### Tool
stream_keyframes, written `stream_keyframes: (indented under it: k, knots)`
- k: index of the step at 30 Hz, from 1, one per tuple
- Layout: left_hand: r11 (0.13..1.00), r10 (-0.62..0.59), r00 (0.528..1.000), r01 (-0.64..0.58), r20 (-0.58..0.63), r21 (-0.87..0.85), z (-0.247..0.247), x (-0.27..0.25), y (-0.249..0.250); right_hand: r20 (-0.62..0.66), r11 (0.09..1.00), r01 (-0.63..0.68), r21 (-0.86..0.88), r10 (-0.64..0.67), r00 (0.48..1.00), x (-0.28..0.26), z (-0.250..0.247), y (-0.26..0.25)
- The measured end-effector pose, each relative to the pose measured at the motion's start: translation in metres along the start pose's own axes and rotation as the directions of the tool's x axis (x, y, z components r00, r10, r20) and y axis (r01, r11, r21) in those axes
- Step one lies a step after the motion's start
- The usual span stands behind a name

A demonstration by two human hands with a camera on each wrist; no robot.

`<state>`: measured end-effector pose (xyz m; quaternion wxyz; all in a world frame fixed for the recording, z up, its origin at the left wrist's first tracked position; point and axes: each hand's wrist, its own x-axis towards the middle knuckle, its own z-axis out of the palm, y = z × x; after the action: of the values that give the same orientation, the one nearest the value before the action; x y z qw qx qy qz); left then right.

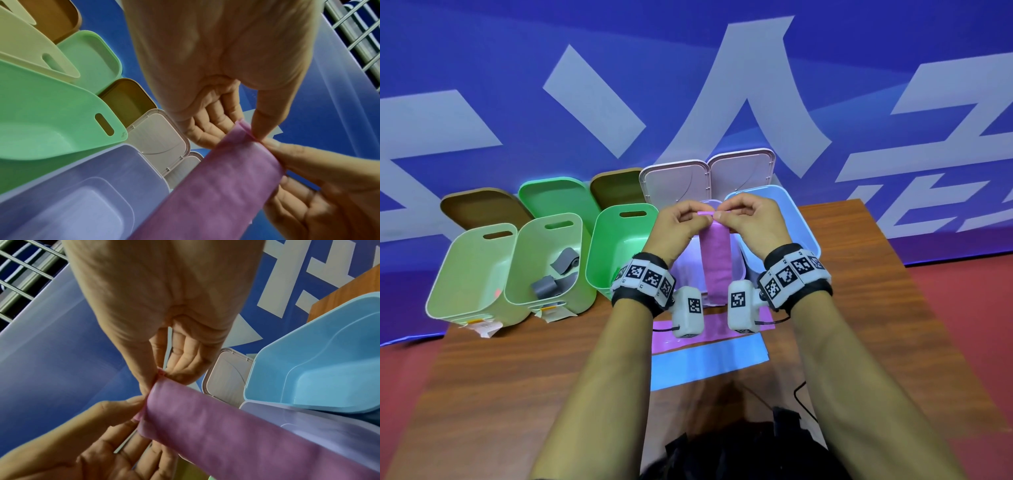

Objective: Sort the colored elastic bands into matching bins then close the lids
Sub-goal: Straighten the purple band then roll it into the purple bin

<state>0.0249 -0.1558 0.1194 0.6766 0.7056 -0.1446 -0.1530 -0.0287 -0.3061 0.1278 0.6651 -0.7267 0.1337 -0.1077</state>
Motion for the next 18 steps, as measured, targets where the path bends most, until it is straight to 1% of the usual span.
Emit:
stream_keyframes:
  k: [2, 5, 9, 15, 18]
  knots:
    - [1.000, -0.009, 1.000, 0.009, 0.004, -0.017, 0.001, 0.000, 0.000, -0.006, 1.000, 0.001, -0.004, -0.001, 1.000, 0.001, 0.000, 0.000]
    - [1.000, -0.017, 1.000, 0.017, -0.002, 0.019, 0.001, 0.001, -0.002, -0.006, 1.000, 0.013, -0.014, -0.013, 1.000, 0.001, 0.000, 0.000]
    - [0.998, 0.024, 1.000, -0.024, -0.001, 0.053, -0.001, 0.003, -0.006, 0.005, 1.000, 0.006, 0.011, -0.006, 1.000, 0.000, 0.001, -0.002]
    - [0.998, 0.065, 0.998, -0.065, 0.002, 0.005, -0.002, 0.005, 0.005, 0.073, 0.993, -0.049, 0.108, 0.041, 0.996, -0.002, 0.002, -0.007]
    - [0.996, 0.088, 0.996, -0.088, 0.009, 0.005, -0.003, 0.006, 0.007, 0.053, 0.994, -0.022, 0.104, 0.017, 0.998, -0.002, 0.000, -0.007]
